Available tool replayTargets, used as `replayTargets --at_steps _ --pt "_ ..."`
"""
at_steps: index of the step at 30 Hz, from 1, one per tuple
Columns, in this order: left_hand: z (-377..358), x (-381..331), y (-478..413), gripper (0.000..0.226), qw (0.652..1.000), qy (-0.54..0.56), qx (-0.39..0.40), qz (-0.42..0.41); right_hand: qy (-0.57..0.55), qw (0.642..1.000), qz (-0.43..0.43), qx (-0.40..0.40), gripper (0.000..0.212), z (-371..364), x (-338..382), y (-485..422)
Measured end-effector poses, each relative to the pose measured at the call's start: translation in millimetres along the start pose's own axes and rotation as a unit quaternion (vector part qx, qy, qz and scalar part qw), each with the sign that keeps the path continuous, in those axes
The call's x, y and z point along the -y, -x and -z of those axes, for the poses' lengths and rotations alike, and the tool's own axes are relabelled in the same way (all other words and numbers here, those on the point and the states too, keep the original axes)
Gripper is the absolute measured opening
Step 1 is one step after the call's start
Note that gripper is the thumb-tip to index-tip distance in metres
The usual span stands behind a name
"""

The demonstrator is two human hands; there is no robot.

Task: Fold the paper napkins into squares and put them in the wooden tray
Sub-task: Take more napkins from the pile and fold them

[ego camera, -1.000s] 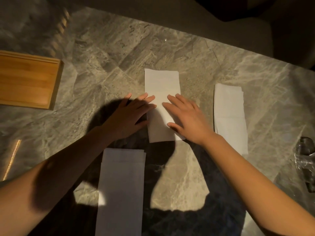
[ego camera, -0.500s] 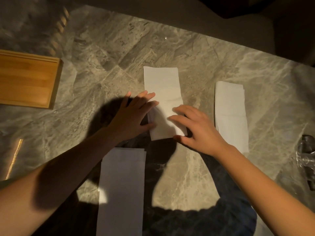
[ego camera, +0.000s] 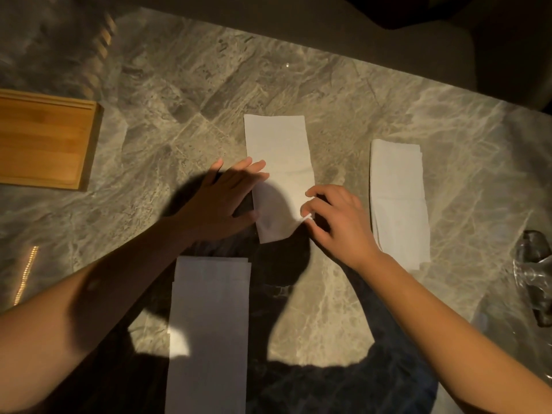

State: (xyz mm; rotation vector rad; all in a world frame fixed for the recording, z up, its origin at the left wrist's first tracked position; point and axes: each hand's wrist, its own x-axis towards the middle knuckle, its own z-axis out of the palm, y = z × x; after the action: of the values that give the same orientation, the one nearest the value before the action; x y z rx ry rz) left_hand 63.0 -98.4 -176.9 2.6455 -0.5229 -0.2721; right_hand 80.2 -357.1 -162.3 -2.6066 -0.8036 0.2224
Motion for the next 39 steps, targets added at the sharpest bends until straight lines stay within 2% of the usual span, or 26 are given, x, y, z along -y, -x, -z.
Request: replayTargets --at_steps 4,10,14,17,20,22,27,33,39 --pt "4 4 2 0.067 1.000 0.006 0.019 -0.023 -0.073 0.997 -0.023 -0.031 0.006 2 5 0" --pt "6 3 3 0.070 0.999 0.032 0.021 -0.029 -0.176 0.979 -0.047 -0.091 0.009 9 12 5" --pt "6 -6 -2 0.047 0.998 0.067 -0.020 0.010 -0.265 0.955 -0.090 -0.100 0.004 11 21 0" --pt "6 -14 -9 0.027 0.990 0.095 -0.083 0.056 -0.278 0.952 -0.097 -0.081 0.020 12 21 -4" --pt "5 -17 -9 0.023 0.986 0.107 -0.105 0.068 -0.206 0.974 -0.095 0.020 0.060 11 13 -4" --pt "5 -17 -6 0.023 0.986 0.115 -0.103 0.059 -0.186 0.975 -0.115 0.030 0.067 8 8 -5" --pt "6 -18 -2 0.023 0.986 0.132 -0.085 0.049 -0.201 0.968 -0.121 -0.084 0.020 4 8 -19" --pt "7 -23 -2 0.020 0.988 0.072 -0.112 0.080 -0.180 0.971 -0.147 -0.051 0.016 3 11 -25" --pt "6 -24 -8 0.019 0.981 0.073 -0.142 0.111 -0.193 0.966 -0.164 -0.057 0.010 2 11 -22"
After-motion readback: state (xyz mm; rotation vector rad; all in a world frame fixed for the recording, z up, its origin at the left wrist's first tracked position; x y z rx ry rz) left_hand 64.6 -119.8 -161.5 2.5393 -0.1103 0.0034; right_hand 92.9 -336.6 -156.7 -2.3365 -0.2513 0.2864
